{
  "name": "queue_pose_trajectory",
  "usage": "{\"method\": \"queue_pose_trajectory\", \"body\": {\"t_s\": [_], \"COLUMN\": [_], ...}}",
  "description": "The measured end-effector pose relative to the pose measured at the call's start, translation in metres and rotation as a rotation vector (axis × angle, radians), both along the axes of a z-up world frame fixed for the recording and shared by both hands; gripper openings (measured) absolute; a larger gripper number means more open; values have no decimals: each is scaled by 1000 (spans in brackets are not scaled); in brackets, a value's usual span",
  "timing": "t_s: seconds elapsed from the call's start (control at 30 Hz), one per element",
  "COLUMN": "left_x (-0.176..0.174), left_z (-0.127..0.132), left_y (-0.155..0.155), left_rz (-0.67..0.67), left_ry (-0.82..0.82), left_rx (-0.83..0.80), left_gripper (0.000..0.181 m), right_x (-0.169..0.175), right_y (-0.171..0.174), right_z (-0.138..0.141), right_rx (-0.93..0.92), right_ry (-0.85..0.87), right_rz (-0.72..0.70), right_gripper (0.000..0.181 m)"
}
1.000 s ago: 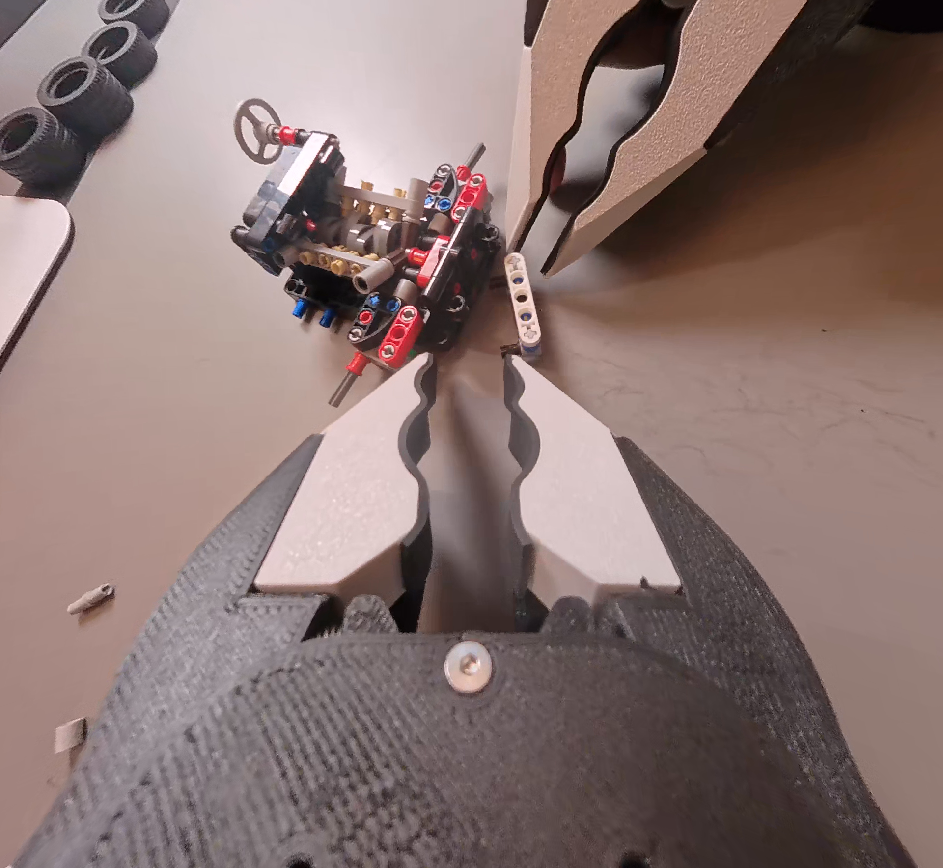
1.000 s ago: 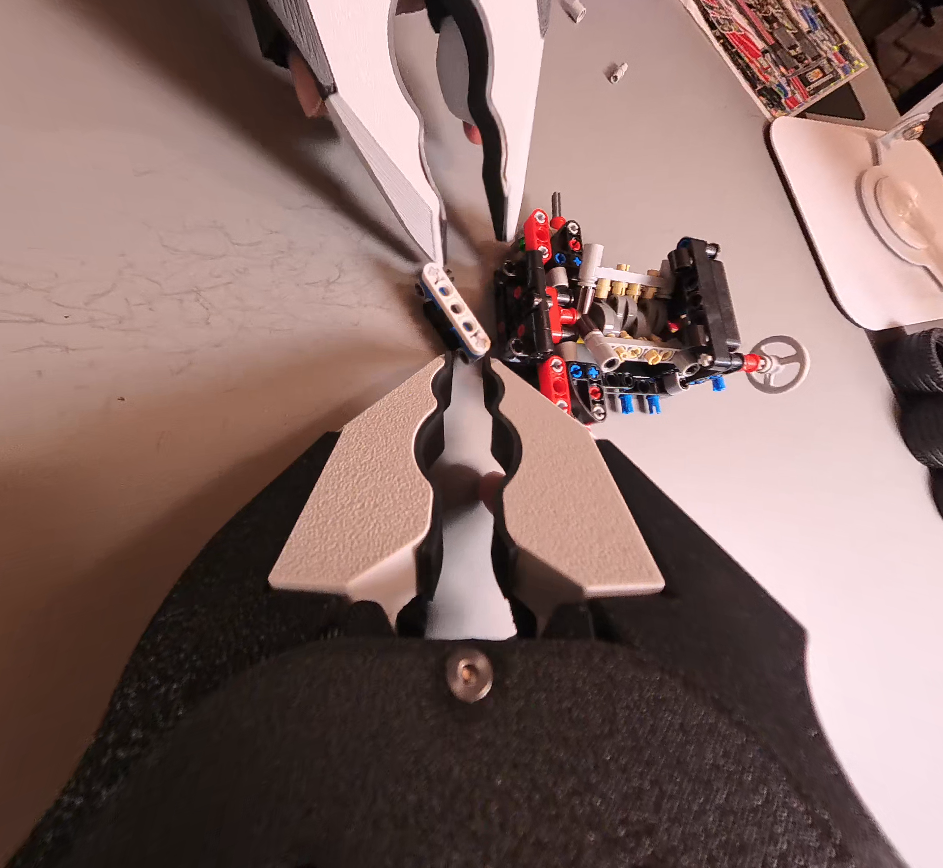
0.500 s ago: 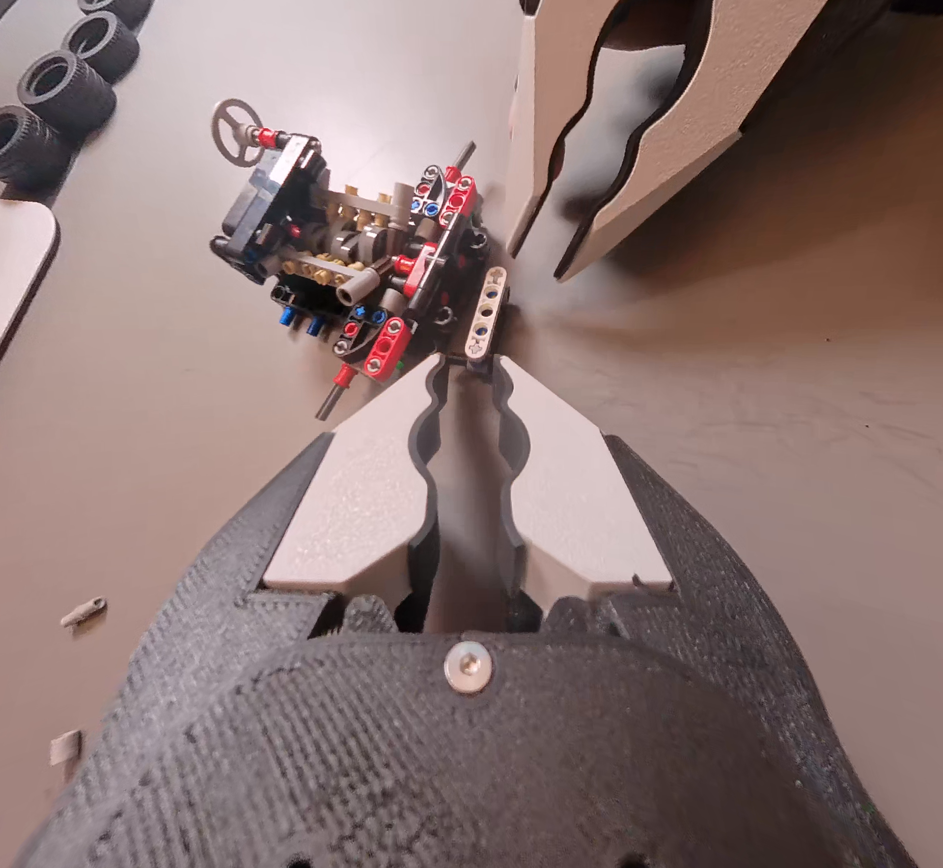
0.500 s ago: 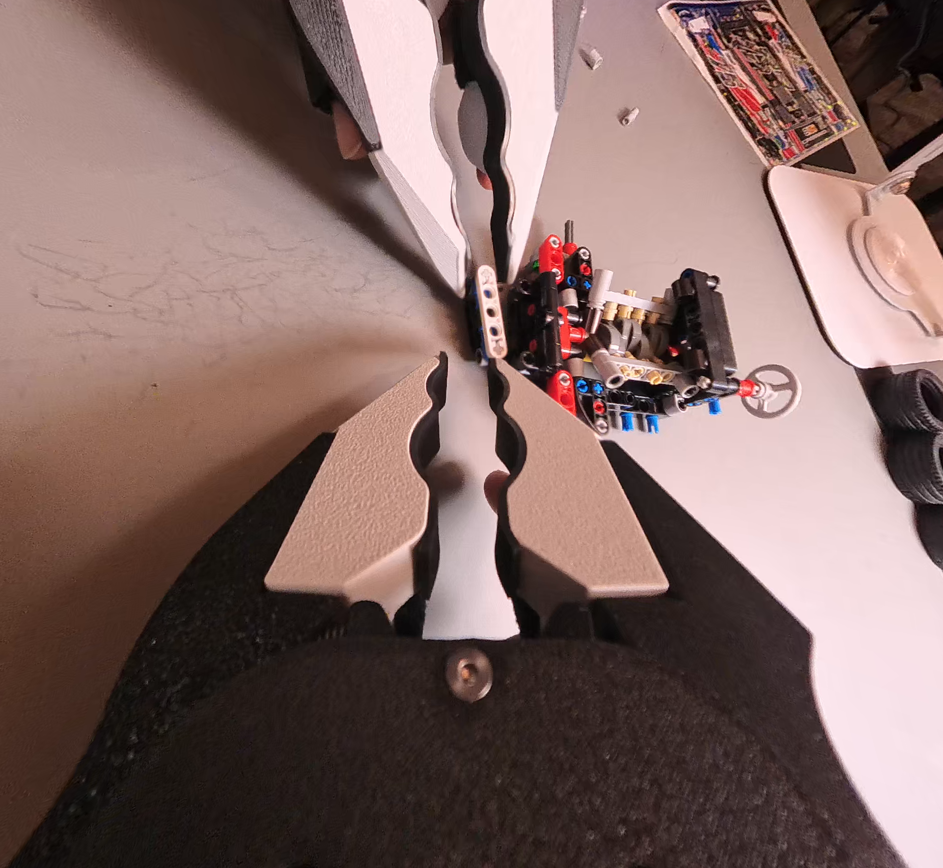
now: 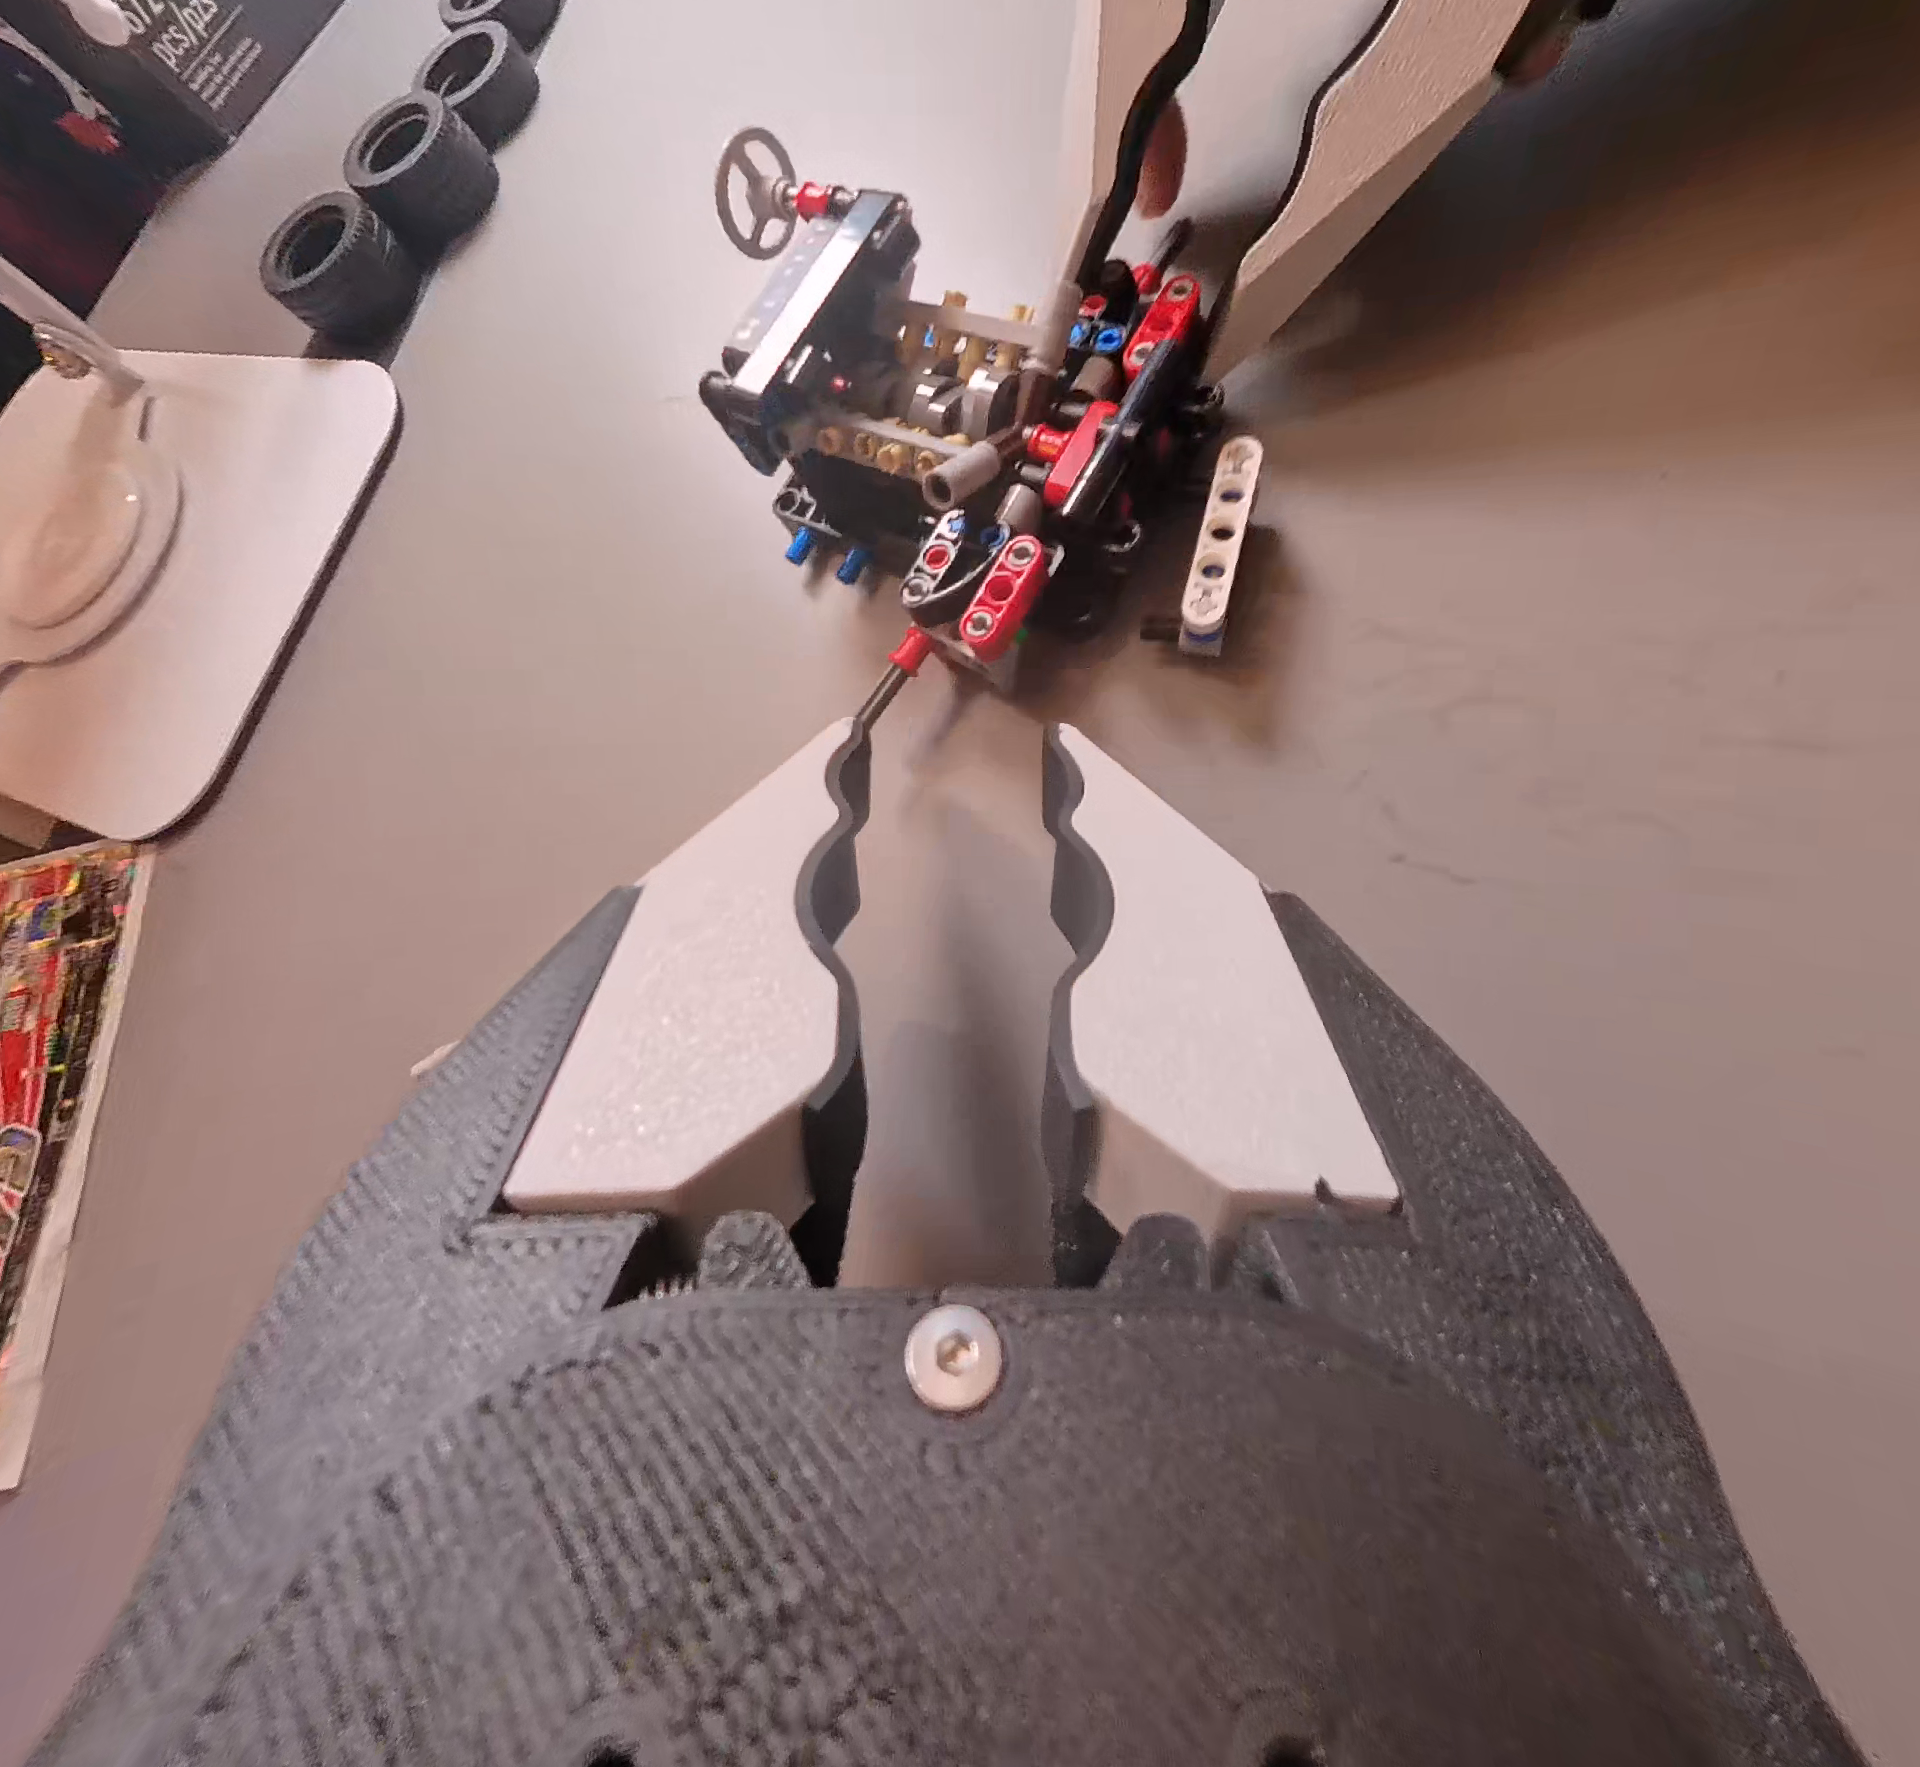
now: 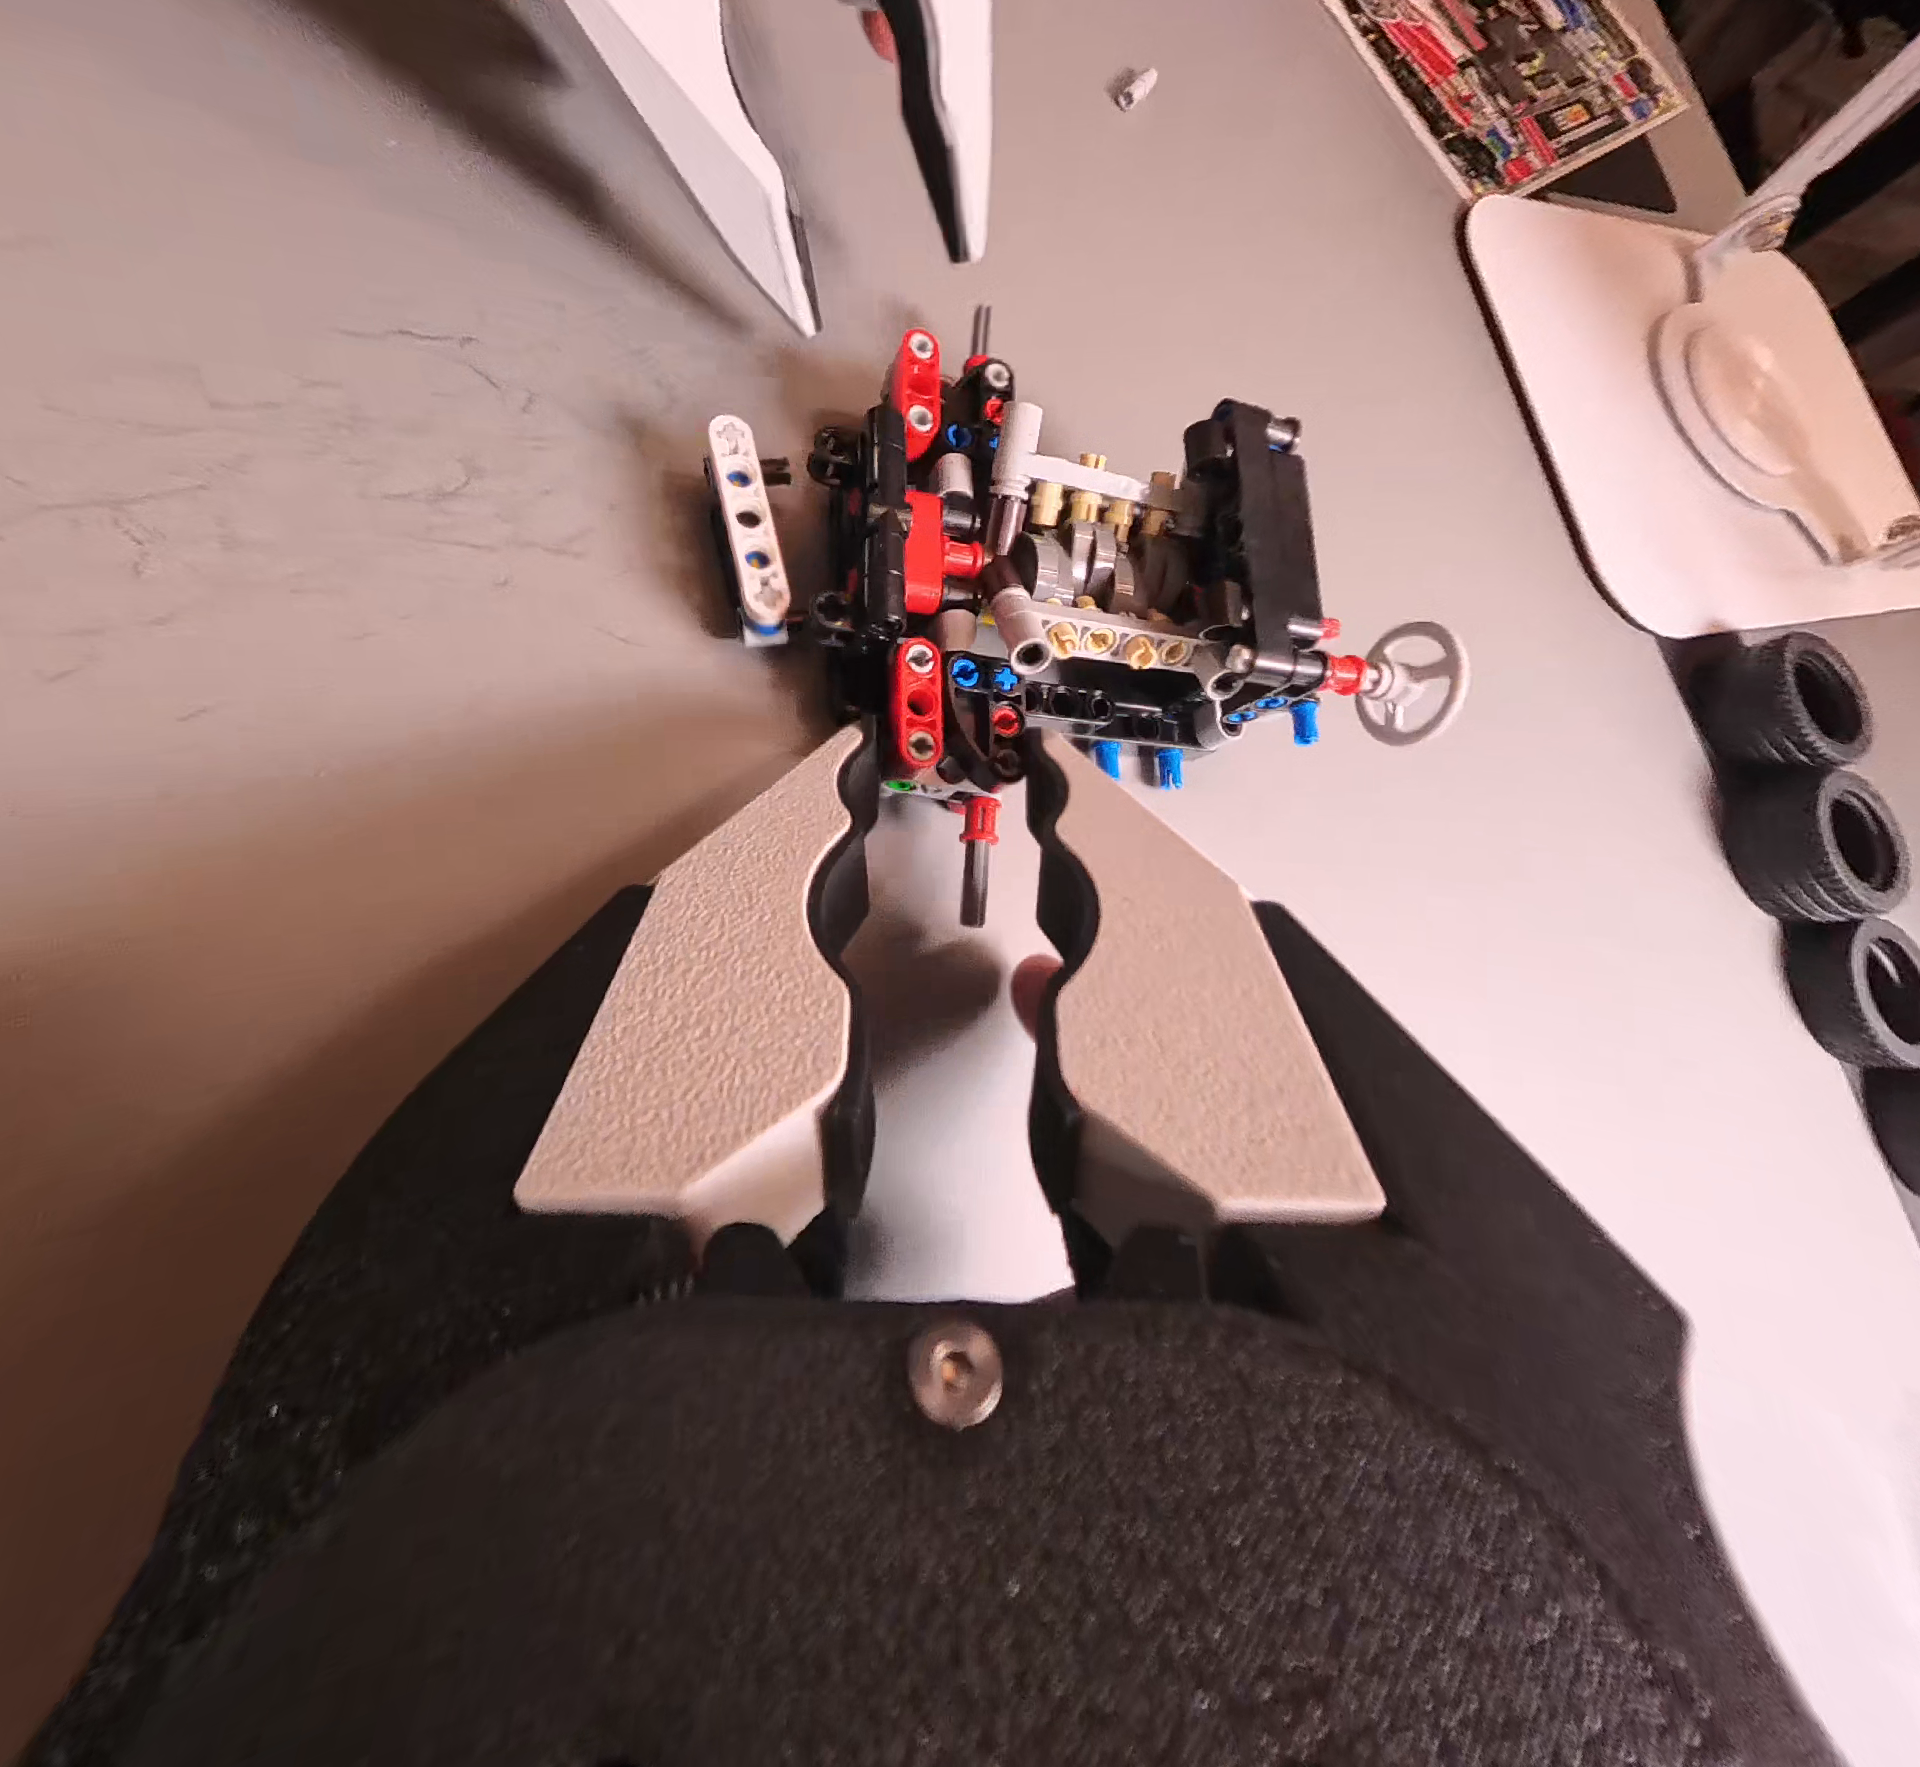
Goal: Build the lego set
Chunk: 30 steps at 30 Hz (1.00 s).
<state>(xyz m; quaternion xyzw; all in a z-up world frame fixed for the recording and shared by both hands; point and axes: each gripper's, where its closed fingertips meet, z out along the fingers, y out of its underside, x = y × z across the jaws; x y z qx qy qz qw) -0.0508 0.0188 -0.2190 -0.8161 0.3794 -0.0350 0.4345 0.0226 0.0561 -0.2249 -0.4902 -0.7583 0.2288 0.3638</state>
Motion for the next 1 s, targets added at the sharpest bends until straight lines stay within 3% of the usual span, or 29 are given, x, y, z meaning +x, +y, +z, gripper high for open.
{"method": "queue_pose_trajectory", "body": {"t_s": [0.17, 0.33, 0.43, 0.53, 0.63, 0.73, 0.87, 0.93, 1.0], "left_x": [3, 26, 32, 41, 51, 51, 49, 47, 47], "left_z": [5, 25, 29, 27, 32, 42, 43, 43, 46], "left_y": [-4, -7, 0, 3, 1, 1, 6, 10, 11], "left_rz": [-66, -160, -145, -165, -186, -173, -145, -129, -126], "left_ry": [10, -2, 16, -6, -63, -132, -114, -67, -61], "left_rx": [83, 218, 273, 253, 263, 270, 283, 307, 297], "left_gripper": [49, 55, 54, 64, 57, 48, 54, 35, 33], "right_x": [7, 12, 8, 2, -2, -5, -13, -16, -17], "right_y": [-12, -11, -13, -14, -11, -8, -10, -15, -13], "right_z": [17, 43, 59, 69, 72, 71, 73, 73, 75], "right_rx": [-187, -575, -854, -1027, -1205, -1303, -1367, -1386, -1382], "right_ry": [25, 46, 62, 106, 135, 157, 185, 179, 190], "right_rz": [61, 38, 19, 10, -43, -105, -155, -150, -135], "right_gripper": [25, 24, 24, 23, 23, 22, 23, 23, 23]}}
